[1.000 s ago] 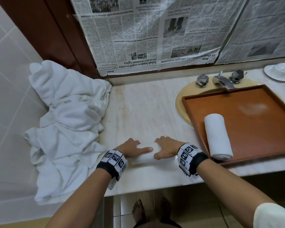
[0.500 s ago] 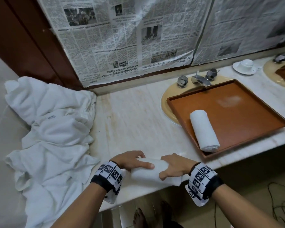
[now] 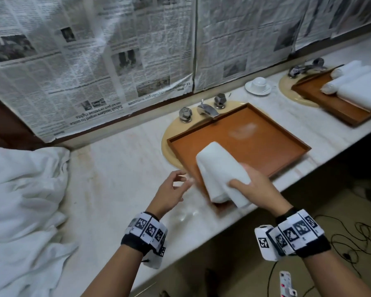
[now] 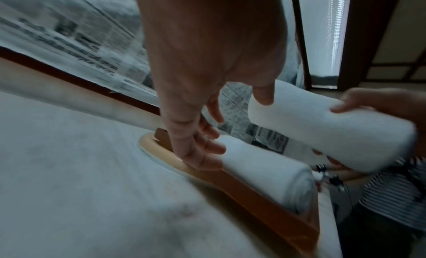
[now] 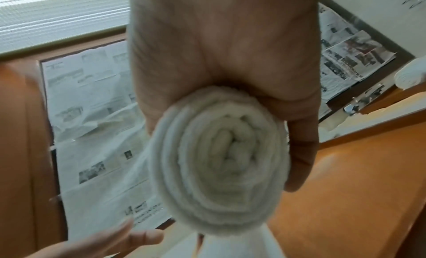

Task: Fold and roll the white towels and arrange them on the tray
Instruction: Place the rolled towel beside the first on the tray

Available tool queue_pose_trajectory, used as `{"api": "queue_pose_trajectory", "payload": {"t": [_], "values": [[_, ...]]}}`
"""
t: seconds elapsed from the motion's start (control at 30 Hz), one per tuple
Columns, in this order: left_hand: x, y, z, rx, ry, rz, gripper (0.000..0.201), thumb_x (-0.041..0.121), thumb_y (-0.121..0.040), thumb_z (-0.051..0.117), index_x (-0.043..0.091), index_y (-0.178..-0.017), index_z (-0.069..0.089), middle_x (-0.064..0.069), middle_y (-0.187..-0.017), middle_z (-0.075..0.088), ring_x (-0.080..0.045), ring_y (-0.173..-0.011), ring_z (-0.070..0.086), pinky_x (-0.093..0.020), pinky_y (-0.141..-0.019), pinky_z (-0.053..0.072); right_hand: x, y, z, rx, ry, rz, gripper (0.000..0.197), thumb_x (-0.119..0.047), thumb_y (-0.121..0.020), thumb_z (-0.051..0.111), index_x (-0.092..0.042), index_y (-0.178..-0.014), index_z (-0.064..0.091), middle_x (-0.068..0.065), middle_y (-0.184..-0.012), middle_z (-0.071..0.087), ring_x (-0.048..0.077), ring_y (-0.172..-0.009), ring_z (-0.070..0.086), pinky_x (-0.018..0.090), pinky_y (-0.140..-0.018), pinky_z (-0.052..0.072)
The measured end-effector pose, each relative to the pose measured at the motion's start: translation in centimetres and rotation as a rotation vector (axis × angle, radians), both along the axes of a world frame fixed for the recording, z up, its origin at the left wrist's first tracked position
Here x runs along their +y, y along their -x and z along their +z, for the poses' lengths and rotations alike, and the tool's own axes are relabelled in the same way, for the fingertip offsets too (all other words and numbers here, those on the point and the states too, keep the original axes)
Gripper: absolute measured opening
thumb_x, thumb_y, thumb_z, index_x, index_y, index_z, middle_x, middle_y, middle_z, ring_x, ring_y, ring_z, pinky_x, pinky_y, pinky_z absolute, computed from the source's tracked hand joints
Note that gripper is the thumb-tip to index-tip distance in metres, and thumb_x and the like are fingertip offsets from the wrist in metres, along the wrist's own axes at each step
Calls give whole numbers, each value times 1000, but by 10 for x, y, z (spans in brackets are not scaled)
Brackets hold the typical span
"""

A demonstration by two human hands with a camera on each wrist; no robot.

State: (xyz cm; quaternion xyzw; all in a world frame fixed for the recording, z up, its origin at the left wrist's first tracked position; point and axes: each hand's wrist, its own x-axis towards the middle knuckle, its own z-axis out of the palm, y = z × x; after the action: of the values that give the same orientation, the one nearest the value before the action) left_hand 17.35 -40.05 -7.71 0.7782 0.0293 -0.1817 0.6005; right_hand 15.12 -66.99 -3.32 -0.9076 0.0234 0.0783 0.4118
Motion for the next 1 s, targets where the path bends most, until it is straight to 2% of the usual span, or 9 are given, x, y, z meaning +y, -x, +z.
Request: {"api": "queue_pose_trajectory", "payload": {"t": [0.1,0.17,0.3,0.4,0.5,0.6,0.7,0.8,1.0], "values": [[-38,-4,-14,-91,-115,-49,68,56,-83,72,35,-141,43,14,-130,50,-7,-106,62,-24,-84,53,-34,-26,-14,32,36,-76,56,-49,-82,66,-26,-130,50,-6,-115,60,19,-105,57,44,-89,50],[-58,-7,-18,-184,-111,-24,69,49,-84,74,31,-143,42,12,-129,51,-3,-108,59,-18,-85,52,-44,-42,-29,80,53,-95,56,-50,-83,65,-24,-130,49,-5,-113,59,21,-105,57,43,-89,50],[-81,-11,-34,-208,-197,13,79,67,-77,70,40,-144,38,8,-133,53,-7,-120,54,-38,-96,53,-48,-64,-53,164,88,-116,51,-53,-85,60,-25,-125,48,-1,-114,60,23,-102,57,38,-83,49],[-91,-10,-35,-126,-270,54,90,71,-76,68,38,-150,30,6,-137,50,-12,-122,53,-39,-103,48,-48,-74,-63,201,110,-80,51,-55,-85,56,-28,-127,48,0,-115,61,22,-98,55,34,-77,44],[-100,-9,-31,-77,-246,152,78,56,-81,74,30,-143,36,7,-115,59,-12,-102,60,-32,-91,51,-46,-79,-68,238,118,-5,49,-56,-86,53,-27,-125,50,0,-112,61,24,-101,56,36,-81,47],[-102,-7,-33,-24,-186,262,66,51,-80,77,31,-129,38,-1,-92,59,-16,-83,64,-35,-80,56,-44,-85,-67,248,78,88,47,-53,-87,53,-26,-125,52,0,-111,61,24,-102,57,38,-84,49],[-99,-6,-37,21,-134,326,64,53,-74,81,36,-118,38,-5,-88,59,-21,-81,66,-44,-80,59,-43,-91,-64,263,46,144,37,-48,-87,55,-20,-110,57,-1,-103,63,23,-96,59,36,-77,48],[-96,-9,-39,36,-110,333,69,54,-71,82,39,-121,37,-7,-89,59,-23,-83,68,-48,-79,60,-46,-96,-62,284,-15,159,28,-42,-86,57,-14,-88,61,2,-88,66,22,-83,63,35,-69,47],[-98,-9,-37,49,-128,341,73,54,-69,82,40,-124,36,-5,-88,57,-23,-86,67,-48,-80,59,-54,-98,-59,290,-29,189,29,-35,-90,57,-6,-87,62,5,-85,66,19,-76,60,32,-62,42]]}}
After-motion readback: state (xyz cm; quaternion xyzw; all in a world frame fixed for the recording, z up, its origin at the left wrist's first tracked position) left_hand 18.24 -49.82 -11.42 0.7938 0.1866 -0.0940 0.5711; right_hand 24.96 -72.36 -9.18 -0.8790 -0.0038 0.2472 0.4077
